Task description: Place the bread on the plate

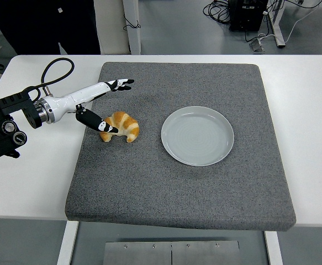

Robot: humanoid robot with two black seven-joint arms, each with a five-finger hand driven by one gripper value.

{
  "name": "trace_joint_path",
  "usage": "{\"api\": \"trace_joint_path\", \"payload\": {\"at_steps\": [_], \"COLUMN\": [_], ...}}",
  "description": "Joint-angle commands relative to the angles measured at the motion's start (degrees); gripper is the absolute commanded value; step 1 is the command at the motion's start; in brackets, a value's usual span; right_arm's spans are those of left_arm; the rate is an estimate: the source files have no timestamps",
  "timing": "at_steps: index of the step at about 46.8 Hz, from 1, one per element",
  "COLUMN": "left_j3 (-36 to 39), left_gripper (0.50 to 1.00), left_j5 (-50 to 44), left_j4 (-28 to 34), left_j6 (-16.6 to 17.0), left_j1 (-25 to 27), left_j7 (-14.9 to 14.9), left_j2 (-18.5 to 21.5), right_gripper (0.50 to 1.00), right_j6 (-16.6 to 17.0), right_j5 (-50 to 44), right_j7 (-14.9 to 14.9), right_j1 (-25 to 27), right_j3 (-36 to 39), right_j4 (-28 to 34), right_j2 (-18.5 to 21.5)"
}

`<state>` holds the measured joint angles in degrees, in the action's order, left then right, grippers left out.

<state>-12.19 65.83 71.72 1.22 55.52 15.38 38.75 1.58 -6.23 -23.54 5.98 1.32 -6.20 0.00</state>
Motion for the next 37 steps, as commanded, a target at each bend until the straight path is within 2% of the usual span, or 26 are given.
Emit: {"api": "trace_joint_path", "payload": {"at_steps": [1, 8, 17, 22, 37], "left_j3": [1.1, 1.9, 2.0, 2.0, 3.7], "left_gripper": [0.969, 0.969, 0.969, 0.969, 0.968], "left_j5": [1.2, 4.6, 5.1, 6.3, 6.4], "left_j4": [-0.1, -0.3, -1.8, -3.6, -3.9], "left_j6": [1.0, 2.4, 2.9, 3.8, 5.1], "left_j1": [0.2, 0.2, 0.3, 0.2, 0.2], "left_j7": [0.0, 0.0, 0.1, 0.0, 0.1], "left_j2": [0.1, 0.0, -0.1, -1.5, -2.3], "right_gripper": [1.000, 1.000, 1.000, 1.000, 1.000], "right_j6": [0.0, 0.0, 0.0, 0.0, 0.0], "right_j5": [0.0, 0.0, 0.0, 0.0, 0.0], "right_j7": [0.0, 0.0, 0.0, 0.0, 0.0], "right_j1": [0.0, 0.0, 0.0, 0.0, 0.0], "right_j3": [0.0, 0.0, 0.0, 0.0, 0.0], "right_j4": [0.0, 0.0, 0.0, 0.0, 0.0], "right_j2": [0.0, 0.0, 0.0, 0.0, 0.0]}}
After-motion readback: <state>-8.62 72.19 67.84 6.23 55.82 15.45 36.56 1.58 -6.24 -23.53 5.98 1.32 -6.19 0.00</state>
